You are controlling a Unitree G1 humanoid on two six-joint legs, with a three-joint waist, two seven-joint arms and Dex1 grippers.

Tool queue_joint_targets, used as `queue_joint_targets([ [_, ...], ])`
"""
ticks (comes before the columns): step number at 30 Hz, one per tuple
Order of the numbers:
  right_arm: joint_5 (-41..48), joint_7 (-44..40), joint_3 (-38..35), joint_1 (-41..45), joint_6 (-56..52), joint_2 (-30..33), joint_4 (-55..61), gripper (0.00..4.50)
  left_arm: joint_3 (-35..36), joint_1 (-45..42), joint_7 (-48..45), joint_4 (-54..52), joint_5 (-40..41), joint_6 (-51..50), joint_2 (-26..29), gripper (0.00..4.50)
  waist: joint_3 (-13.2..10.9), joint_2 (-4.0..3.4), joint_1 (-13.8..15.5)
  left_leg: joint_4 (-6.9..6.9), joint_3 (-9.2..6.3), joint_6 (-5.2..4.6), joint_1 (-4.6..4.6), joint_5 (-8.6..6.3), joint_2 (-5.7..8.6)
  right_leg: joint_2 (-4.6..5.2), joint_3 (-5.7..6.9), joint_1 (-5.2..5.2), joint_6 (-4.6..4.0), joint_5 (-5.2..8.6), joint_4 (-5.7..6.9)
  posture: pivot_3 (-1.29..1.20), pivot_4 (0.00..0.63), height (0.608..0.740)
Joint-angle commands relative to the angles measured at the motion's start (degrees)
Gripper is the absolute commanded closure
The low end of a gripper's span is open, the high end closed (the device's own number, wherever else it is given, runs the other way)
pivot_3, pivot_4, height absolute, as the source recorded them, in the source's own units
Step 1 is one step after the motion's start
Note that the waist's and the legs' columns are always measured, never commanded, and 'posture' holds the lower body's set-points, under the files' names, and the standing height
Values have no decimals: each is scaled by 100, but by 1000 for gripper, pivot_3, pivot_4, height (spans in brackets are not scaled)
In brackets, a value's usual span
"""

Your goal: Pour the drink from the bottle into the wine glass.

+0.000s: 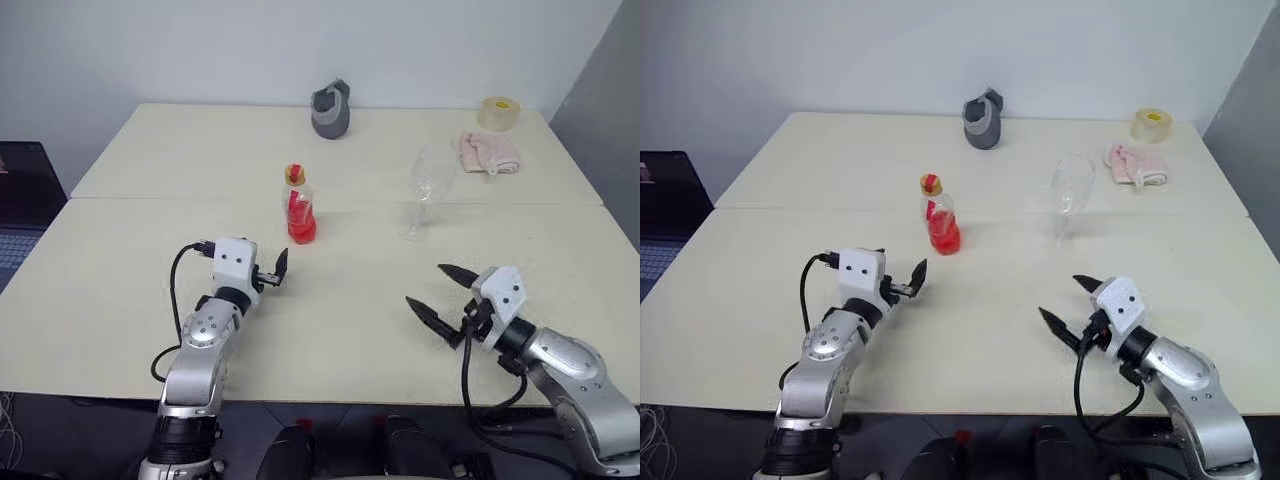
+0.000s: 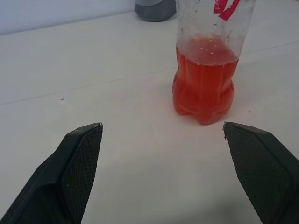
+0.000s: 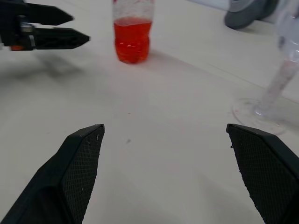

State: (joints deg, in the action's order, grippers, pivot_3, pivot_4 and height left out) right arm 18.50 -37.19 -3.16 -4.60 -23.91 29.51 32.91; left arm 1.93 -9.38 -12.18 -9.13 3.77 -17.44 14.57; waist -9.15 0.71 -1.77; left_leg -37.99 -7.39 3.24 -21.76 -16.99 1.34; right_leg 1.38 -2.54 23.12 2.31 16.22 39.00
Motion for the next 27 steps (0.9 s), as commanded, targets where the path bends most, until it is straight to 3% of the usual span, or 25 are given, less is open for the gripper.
queue_joint_targets([
  [1,269,-408,-19,329,272,134,-149,21,-79,-214,-73,83,-123,343,64,89,0,0,2,-2,2,0,0,0,0,0,-2,0,0,0,1,0,150,740],
  [27,164,-168,329,703,177,81,-248,21,-227,-1352,-175,1675,-282,1300,-285,89,1,1,24,-5,-5,11,-4,6,0,6,2,1,0,0,2,0,150,740],
])
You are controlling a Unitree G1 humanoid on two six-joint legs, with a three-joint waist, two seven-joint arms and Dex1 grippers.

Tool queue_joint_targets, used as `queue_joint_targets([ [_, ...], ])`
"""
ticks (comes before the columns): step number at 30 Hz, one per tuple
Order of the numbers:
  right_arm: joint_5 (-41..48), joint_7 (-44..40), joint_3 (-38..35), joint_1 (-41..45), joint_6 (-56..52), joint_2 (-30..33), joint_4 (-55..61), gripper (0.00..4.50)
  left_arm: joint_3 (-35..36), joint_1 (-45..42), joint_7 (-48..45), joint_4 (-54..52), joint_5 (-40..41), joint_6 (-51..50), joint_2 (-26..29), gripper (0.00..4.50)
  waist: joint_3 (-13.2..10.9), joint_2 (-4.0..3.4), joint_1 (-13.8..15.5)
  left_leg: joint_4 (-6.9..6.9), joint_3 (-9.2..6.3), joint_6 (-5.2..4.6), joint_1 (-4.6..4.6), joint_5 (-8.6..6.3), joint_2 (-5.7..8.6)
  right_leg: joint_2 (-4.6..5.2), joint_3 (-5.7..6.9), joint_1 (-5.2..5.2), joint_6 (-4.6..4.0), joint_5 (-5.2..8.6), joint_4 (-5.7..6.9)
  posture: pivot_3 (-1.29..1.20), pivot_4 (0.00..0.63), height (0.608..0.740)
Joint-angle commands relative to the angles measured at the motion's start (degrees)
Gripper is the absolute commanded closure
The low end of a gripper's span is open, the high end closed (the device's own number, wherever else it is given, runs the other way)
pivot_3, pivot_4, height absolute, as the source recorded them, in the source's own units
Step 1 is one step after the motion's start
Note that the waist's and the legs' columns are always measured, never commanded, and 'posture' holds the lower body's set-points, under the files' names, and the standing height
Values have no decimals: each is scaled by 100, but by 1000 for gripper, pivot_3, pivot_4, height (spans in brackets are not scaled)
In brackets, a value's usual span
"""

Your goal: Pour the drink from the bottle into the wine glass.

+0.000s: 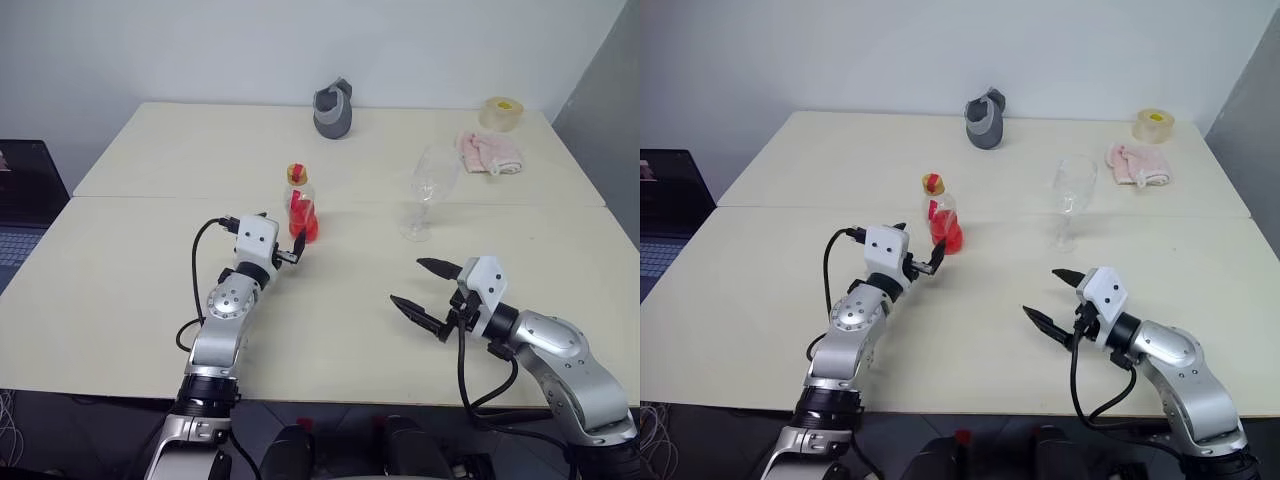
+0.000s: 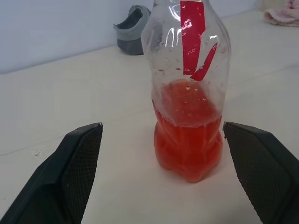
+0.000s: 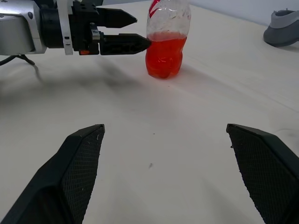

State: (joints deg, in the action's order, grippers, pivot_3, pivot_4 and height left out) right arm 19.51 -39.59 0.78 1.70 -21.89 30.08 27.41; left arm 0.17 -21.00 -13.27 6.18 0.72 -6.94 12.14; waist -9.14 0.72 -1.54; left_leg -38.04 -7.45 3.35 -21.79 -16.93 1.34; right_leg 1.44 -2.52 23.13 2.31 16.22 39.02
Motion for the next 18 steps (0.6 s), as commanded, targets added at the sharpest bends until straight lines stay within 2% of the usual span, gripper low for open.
queue_joint_targets([
  [1,41,81,-60,68,-26,44,321,21,-50,-247,-77,238,27,297,-60,89,0,0,1,-1,0,0,0,0,0,0,0,0,0,0,0,0,150,740],
  [18,78,292,-165,-181,-300,187,773,21,63,-1432,-34,2397,-1,1457,-282,89,0,2,-3,-3,1,0,-2,0,8,-2,2,0,0,0,2,0,150,740],
])
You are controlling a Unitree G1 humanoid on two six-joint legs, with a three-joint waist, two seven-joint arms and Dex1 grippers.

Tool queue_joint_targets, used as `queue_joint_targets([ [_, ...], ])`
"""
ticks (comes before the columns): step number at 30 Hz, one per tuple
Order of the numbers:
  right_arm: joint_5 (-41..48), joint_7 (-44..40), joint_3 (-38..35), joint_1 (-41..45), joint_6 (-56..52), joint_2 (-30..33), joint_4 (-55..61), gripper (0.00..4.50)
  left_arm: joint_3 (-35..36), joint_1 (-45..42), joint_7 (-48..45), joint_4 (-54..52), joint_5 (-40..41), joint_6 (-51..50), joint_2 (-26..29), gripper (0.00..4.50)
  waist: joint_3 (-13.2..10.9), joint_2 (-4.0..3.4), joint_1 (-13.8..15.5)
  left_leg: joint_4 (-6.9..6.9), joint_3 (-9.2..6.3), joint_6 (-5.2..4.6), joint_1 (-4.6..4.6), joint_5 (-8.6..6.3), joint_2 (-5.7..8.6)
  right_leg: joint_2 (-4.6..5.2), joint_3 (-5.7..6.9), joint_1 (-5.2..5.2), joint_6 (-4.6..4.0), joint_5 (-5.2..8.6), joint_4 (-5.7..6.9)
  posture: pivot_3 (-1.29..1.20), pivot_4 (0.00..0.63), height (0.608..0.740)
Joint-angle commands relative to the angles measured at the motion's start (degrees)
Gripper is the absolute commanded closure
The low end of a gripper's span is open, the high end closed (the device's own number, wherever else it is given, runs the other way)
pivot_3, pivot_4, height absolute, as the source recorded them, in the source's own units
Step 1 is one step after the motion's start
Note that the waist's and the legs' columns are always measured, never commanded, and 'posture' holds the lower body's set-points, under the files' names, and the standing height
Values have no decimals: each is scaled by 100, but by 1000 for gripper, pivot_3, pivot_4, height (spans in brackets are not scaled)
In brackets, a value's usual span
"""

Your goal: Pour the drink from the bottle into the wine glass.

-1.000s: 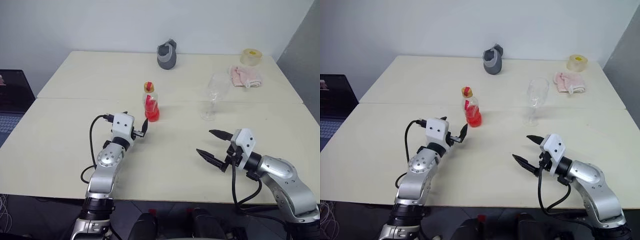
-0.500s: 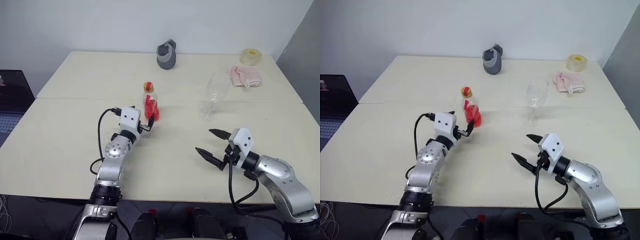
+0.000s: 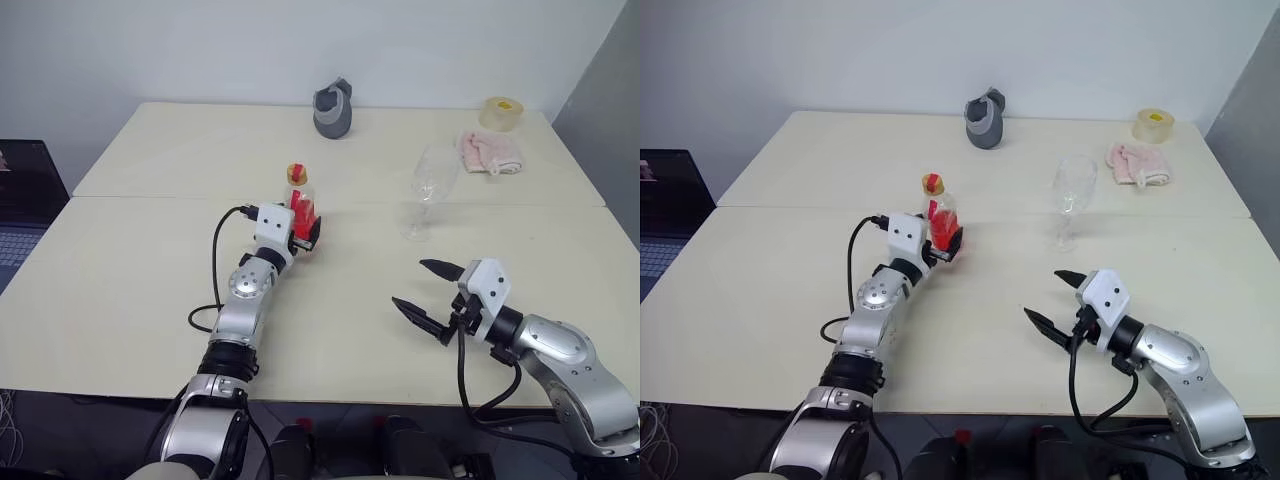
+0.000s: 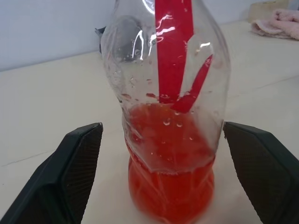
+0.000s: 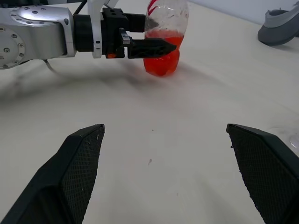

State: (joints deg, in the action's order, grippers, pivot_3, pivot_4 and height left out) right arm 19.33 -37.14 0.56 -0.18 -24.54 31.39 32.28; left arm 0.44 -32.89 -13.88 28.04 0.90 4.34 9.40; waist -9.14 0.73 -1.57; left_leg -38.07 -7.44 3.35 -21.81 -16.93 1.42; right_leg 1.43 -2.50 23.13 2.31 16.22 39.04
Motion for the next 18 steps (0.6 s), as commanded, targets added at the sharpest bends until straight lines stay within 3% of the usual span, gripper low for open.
queue_joint_targets([
  [1,99,53,-144,4,-48,57,300,21,36,-311,22,340,-19,410,-10,89,0,0,0,0,0,0,0,0,0,0,0,0,0,0,0,0,150,740],
  [18,151,307,-239,31,-283,-28,410,21,95,-775,170,1331,14,1323,-160,89,0,0,-4,0,-1,1,0,1,1,0,1,1,0,0,1,0,150,740],
])
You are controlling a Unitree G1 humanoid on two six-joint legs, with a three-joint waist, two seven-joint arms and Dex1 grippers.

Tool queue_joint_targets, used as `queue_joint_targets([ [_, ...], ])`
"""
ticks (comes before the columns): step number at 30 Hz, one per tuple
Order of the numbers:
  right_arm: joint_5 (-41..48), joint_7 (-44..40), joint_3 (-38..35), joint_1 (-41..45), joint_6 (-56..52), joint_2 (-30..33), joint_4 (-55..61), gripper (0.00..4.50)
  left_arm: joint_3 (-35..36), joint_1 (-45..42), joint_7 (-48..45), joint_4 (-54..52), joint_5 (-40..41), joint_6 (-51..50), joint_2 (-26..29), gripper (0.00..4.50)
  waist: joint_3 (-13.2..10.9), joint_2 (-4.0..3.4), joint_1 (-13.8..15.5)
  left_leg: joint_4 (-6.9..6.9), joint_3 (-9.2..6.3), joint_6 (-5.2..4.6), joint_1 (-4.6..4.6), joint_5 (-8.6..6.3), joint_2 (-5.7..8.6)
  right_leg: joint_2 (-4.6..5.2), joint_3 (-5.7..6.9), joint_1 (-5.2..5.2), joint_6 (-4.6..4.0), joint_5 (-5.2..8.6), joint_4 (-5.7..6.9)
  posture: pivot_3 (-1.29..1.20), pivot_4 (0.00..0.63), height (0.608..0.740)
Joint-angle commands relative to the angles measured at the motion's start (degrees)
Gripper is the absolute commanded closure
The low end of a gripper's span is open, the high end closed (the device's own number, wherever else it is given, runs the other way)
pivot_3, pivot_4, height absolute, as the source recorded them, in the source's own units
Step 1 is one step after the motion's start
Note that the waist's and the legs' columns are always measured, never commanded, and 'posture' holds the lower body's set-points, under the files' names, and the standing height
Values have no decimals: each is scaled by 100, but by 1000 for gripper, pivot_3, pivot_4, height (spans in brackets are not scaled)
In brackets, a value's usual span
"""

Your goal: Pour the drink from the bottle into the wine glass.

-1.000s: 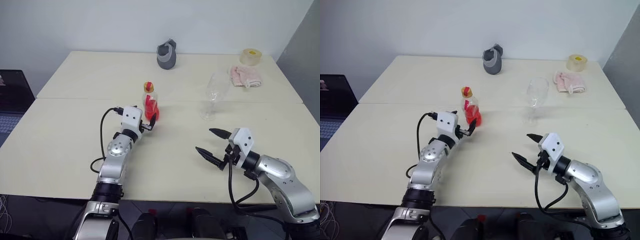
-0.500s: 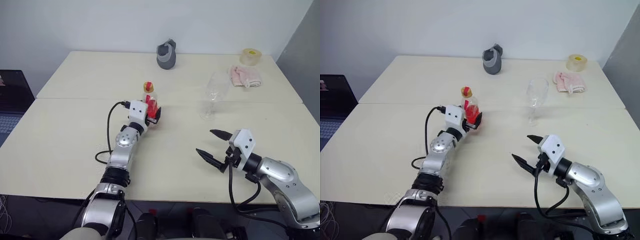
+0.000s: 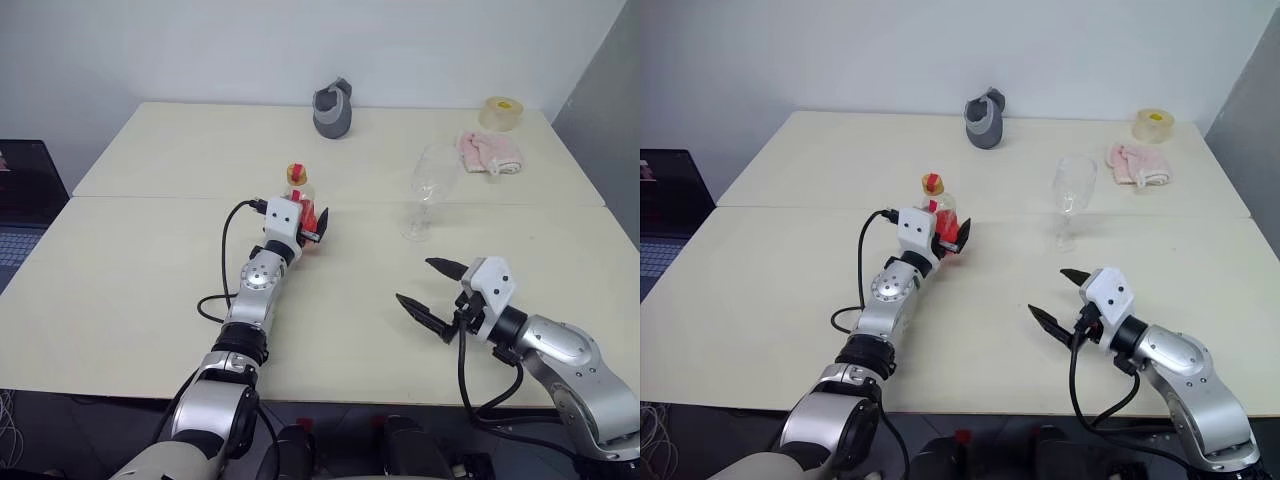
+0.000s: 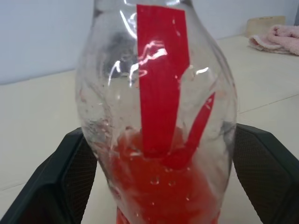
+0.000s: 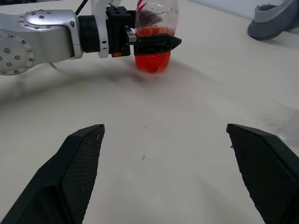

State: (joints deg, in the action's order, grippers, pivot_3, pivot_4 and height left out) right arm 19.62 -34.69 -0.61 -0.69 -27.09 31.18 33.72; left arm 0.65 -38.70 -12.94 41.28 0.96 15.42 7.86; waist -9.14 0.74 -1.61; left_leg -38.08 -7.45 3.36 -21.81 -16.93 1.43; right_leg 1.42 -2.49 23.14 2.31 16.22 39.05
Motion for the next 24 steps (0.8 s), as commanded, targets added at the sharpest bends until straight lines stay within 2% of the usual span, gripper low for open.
queue_joint_targets([
  [1,119,64,-120,85,-29,-1,262,21,82,-221,88,48,8,245,-12,89,0,0,0,0,0,0,0,0,0,0,0,0,0,0,0,0,150,740],
  [7,133,151,-106,160,-71,-46,232,21,100,-344,81,237,35,440,-54,89,0,0,-1,-1,0,0,-1,0,1,0,0,0,0,0,1,0,150,740],
  [10,131,190,-112,192,-76,-83,202,21,115,-349,30,246,60,484,-76,641,0,0,-2,-1,0,0,0,0,1,-1,0,0,0,0,1,0,150,740],
  [17,132,218,-136,211,-86,-108,192,21,149,-386,24,302,75,511,-95,2599,0,0,-2,-1,0,0,-1,0,2,0,1,0,0,0,1,0,150,740],
  [19,108,232,-117,256,-103,-80,196,21,149,-380,28,283,61,481,-93,2811,0,0,-3,-1,0,0,0,0,2,-1,0,0,0,0,1,0,150,740],
  [24,145,354,-80,788,-374,-103,124,21,89,-396,-187,-19,84,189,-17,2845,0,0,-16,-2,1,1,0,1,1,-1,0,1,0,0,3,0,150,740],
])
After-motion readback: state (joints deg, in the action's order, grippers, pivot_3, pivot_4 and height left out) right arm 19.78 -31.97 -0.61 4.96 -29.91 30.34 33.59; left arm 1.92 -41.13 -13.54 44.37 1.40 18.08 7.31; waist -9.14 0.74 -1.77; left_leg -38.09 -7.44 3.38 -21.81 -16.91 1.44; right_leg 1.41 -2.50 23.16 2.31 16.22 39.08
